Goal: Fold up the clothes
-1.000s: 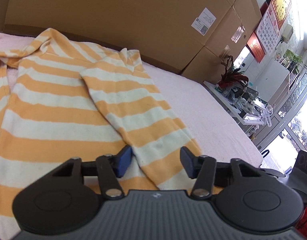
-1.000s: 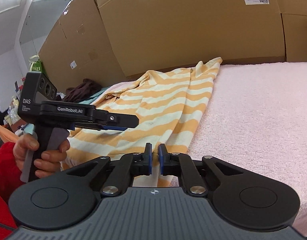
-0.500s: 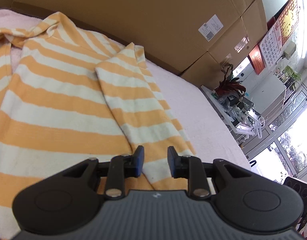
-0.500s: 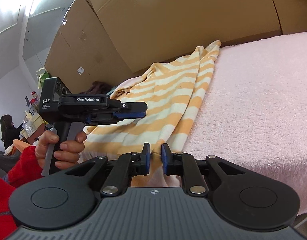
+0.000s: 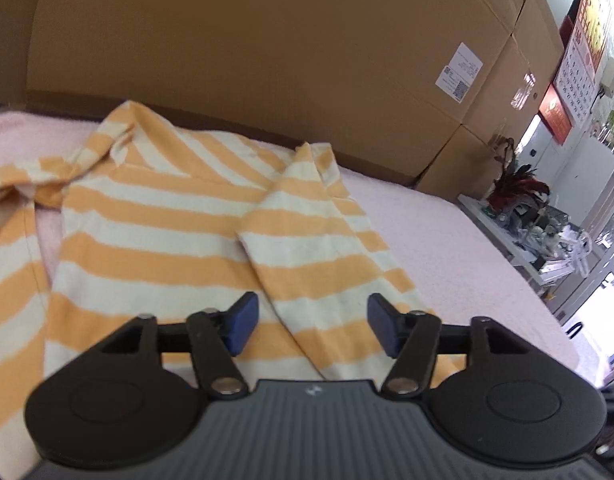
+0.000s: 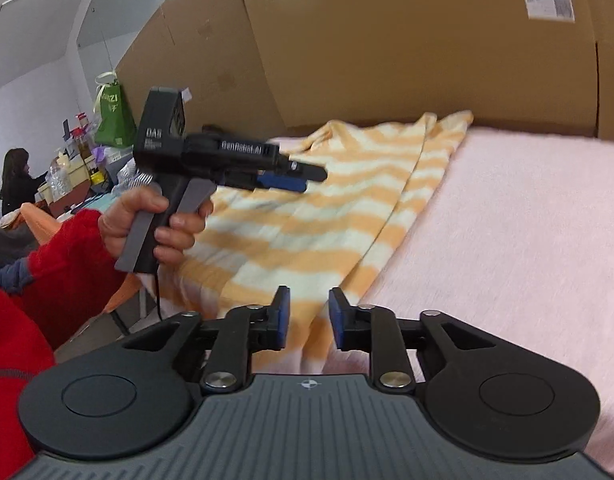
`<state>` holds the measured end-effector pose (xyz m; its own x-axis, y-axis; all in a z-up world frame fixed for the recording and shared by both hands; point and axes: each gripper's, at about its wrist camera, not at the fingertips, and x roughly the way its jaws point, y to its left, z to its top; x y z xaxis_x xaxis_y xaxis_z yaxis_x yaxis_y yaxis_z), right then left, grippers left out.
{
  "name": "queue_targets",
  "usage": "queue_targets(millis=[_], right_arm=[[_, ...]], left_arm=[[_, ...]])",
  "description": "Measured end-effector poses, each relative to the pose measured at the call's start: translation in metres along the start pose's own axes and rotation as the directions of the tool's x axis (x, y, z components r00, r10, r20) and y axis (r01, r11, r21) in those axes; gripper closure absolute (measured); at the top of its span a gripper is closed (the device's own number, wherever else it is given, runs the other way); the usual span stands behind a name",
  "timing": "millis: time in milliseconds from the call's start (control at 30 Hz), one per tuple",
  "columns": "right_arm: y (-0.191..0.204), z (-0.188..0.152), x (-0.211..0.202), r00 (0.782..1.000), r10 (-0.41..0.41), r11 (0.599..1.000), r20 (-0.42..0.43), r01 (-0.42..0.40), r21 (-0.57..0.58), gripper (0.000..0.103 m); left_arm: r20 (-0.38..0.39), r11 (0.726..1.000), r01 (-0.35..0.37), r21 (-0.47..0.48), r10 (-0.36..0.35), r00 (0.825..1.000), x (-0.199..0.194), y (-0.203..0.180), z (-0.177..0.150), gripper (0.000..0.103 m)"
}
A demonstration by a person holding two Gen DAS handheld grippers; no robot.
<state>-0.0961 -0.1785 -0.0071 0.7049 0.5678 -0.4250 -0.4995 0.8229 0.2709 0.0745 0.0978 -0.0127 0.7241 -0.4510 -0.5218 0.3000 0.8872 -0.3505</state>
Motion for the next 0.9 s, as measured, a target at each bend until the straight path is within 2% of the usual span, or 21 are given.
queue_targets(millis=[100, 200, 233, 400, 567, 700, 767, 800, 833, 900], right_arm=[[-0.023, 0.034, 0.006, 0.993, -0.003, 0.997, 0.114, -0.005, 0.076, 0.069], [-0.039, 0.061, 0.042, 0.992, -0.026, 0.994, 0.126, 0.013, 0.105, 0.069], [-0.039, 0.069, 0.056, 0.993, -0.042, 0.995, 0.111, 0.031, 0.098, 0.069], [-0.070, 0.106, 0.124, 0.997, -0.027, 0.991, 0.070, 0.018, 0.129, 0.069], [-0.111, 0.136, 0.183, 0.996, -0.076, 0.979, 0.041, 0.067, 0.194, 0.069], [-0.136, 0.141, 0.207, 0.996, -0.071, 0.961, 0.052, 0.055, 0.271, 0.067], [-0.139, 0.134, 0.211, 0.999, -0.015, 0.957, 0.040, 0.003, 0.289, 0.070], [-0.140, 0.130, 0.212, 1.000, 0.008, 0.956, 0.026, -0.015, 0.294, 0.081], [-0.138, 0.130, 0.211, 1.000, 0.007, 0.958, 0.017, -0.011, 0.288, 0.097], [-0.136, 0.130, 0.206, 1.000, 0.002, 0.963, 0.019, -0.007, 0.269, 0.099]], left_arm=[[0.003, 0.999, -0.033, 0.004, 0.033, 0.999, 0.016, 0.009, 0.008, 0.033], [0.017, 1.000, 0.005, -0.017, -0.005, 1.000, 0.024, 0.014, 0.010, 0.033], [0.020, 0.999, 0.029, -0.027, -0.029, 0.999, 0.024, 0.016, 0.010, 0.033], [0.028, 0.986, 0.140, -0.088, -0.138, 0.990, 0.023, 0.025, 0.007, 0.032], [0.012, 0.961, 0.257, -0.107, -0.257, 0.966, 0.025, 0.026, 0.005, 0.034], [0.005, 0.946, 0.291, -0.145, -0.294, 0.956, 0.029, 0.030, 0.005, 0.034], [0.008, 0.934, 0.310, -0.178, -0.313, 0.950, 0.031, 0.034, 0.005, 0.034], [0.009, 0.934, 0.311, -0.179, -0.314, 0.949, 0.031, 0.034, 0.005, 0.034], [0.010, 0.935, 0.309, -0.175, -0.312, 0.950, 0.031, 0.033, 0.005, 0.034], [0.013, 0.938, 0.306, -0.166, -0.308, 0.951, 0.031, 0.031, 0.005, 0.034]])
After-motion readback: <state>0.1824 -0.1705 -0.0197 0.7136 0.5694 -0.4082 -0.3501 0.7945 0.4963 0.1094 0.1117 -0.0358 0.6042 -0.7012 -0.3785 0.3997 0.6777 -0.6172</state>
